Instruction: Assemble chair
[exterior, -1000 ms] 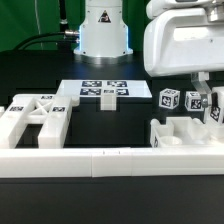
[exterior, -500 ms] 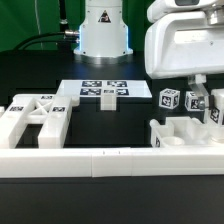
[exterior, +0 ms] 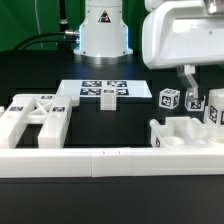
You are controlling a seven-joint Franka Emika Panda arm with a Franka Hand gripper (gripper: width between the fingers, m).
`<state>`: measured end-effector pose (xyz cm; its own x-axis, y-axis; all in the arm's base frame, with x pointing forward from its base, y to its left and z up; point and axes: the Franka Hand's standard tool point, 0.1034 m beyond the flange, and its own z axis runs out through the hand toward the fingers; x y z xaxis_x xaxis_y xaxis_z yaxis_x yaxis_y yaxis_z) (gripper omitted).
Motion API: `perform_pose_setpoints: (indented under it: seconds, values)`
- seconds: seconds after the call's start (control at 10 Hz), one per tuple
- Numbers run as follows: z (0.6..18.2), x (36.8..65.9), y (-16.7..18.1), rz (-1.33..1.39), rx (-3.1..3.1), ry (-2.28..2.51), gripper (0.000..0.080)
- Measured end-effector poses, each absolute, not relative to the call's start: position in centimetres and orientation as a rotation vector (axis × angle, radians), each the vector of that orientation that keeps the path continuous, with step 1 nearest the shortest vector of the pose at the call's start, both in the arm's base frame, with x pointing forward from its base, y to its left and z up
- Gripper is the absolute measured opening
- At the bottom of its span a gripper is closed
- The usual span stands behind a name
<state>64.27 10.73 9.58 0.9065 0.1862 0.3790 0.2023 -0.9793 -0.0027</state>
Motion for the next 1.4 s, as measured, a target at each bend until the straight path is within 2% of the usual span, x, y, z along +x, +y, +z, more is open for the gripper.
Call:
perform_pose_setpoints:
  seconds: [0.2,0.4,0.7,0.9,1.1,1.4]
  values:
    - [11.6,64.6,9.8,-0.568,-3.037,-0.327,0.0649]
    - [12.6,64.9,9.3,-0.564,-3.041,-0.327,0.0649]
    - [12.1,64.3,9.4,-0.461,-3.057,-0.332,0.0649]
    - [11.4,64.0,9.6,-0.208,-3.082,-0.339,0.0649]
    - [10.3,64.3,9.9,-0.064,-3.086,-0.343,0.0649]
    - [9.1,64.9,10.7,-0.106,-3.081,-0.333,0.0649]
